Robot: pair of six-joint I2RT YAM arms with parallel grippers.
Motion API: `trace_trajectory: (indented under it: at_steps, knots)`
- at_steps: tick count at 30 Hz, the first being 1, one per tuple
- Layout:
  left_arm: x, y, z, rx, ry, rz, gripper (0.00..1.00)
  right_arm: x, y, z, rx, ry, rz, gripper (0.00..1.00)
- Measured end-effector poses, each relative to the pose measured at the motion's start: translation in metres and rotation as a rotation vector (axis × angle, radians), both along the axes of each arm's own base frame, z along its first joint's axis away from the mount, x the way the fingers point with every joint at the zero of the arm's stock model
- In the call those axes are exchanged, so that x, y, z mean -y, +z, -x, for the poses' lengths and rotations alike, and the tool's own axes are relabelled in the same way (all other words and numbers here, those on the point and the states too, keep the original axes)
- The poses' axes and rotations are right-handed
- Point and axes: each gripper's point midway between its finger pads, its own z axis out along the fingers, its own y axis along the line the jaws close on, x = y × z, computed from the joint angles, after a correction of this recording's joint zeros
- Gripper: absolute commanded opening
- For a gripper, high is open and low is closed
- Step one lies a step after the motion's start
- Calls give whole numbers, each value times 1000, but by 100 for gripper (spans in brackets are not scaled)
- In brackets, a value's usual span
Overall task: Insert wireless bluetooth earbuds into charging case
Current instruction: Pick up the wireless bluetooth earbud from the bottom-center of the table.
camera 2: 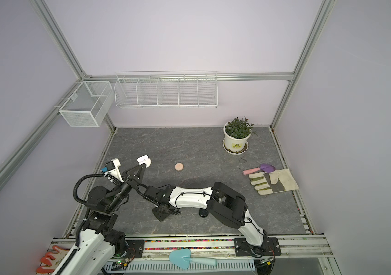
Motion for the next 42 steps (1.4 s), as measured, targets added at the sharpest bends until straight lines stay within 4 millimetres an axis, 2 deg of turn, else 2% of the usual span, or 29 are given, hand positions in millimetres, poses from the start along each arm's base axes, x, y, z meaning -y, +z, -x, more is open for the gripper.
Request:
trace_trajectory:
  at_steps: [11, 19, 28, 42]
  knots:
    - [-1, -1, -1, -6, 6, -2, 0, 10, -2, 3, 76, 24, 75, 37]
    - [-2, -5, -4, -20, 10, -5, 0, 10, -2, 3, 85, 36, 78, 37]
    - [-3, -6, -5, -23, 14, -6, 0, -1, -2, 1, 89, 51, 65, 35]
    - [-3, -6, -5, -21, 16, -6, 0, -3, -3, 1, 94, 62, 82, 29]
